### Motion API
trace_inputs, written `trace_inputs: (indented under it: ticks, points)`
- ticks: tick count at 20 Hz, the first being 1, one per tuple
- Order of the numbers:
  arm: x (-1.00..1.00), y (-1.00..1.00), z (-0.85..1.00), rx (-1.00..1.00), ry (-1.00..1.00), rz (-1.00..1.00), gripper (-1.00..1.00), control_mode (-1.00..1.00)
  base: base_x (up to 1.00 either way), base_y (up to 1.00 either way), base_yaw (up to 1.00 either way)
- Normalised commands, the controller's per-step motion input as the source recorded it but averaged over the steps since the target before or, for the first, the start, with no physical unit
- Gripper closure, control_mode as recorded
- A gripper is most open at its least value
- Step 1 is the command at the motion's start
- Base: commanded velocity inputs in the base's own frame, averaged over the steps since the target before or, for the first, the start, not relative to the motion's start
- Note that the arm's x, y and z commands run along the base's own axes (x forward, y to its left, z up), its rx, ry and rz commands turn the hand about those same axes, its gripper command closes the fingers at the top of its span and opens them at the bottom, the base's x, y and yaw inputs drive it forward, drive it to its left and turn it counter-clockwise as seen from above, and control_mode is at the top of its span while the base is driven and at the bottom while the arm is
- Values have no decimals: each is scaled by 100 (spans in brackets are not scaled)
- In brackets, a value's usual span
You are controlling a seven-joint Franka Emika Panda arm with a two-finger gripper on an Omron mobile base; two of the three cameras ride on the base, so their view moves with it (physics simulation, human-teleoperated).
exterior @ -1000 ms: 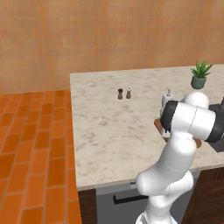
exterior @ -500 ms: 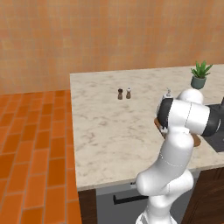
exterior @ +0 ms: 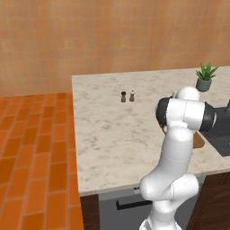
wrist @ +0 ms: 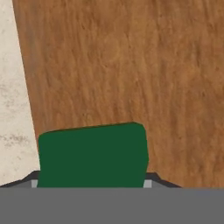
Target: Pick up the sponge from the counter and clean the cutting board by briefly scrubbing or pressing down on the cutting board. Once finished, release the sponge.
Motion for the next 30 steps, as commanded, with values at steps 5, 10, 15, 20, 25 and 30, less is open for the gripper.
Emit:
trace_inputs:
  ticks: [5, 10, 15, 20, 25, 30]
  points:
    - [-79, 88, -100, -14, 17, 0, 100, -100, 0, 0, 0]
    - [-98, 75, -100, -1, 31, 0, 100, -100, 0, 0, 0]
    - [-98, 30, -31, 4, 45, 0, 100, -100, 0, 0, 0]
    - [-17, 0, 52, 0, 21, 0, 100, -100, 0, 0, 0]
    - [46, 0, 73, 0, 34, 0, 100, -100, 0, 0, 0]
    - [39, -4, 44, 0, 26, 0, 100, -100, 0, 0, 0]
